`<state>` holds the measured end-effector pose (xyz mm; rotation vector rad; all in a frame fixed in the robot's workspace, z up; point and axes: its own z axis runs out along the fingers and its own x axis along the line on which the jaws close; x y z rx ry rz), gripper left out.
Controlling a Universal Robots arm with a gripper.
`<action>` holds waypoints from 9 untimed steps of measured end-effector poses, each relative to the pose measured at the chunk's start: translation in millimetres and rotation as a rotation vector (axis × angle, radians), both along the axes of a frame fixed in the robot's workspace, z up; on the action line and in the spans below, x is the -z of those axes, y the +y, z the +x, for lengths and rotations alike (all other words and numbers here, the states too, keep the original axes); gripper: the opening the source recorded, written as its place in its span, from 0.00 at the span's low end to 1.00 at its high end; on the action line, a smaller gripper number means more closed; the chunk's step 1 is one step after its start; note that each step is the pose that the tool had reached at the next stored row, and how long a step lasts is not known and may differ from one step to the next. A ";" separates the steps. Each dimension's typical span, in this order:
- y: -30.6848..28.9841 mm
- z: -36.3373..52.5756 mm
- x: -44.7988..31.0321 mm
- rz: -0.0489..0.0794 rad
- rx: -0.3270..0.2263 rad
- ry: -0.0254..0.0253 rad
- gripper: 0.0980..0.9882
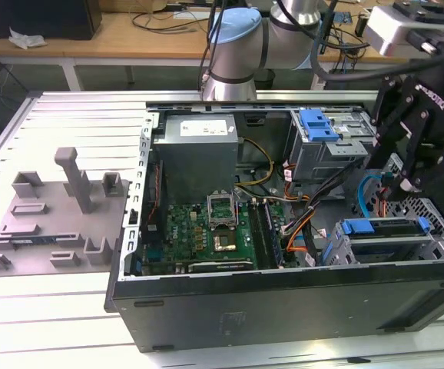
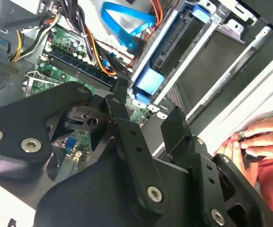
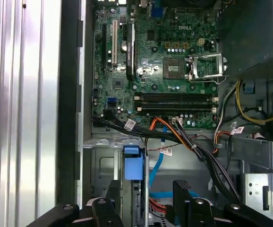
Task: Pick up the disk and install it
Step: 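Insert the first disk wire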
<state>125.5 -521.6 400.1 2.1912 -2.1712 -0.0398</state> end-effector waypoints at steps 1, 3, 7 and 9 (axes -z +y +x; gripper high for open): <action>4.2 0.0 0.1 -0.007 0.000 0.0000 0.52; 17.9 0.0 0.0 -0.021 0.000 0.0000 0.52; 26.7 1.2 0.1 -0.037 0.009 0.0000 0.52; 26.8 2.7 0.0 -0.043 0.024 0.0003 0.52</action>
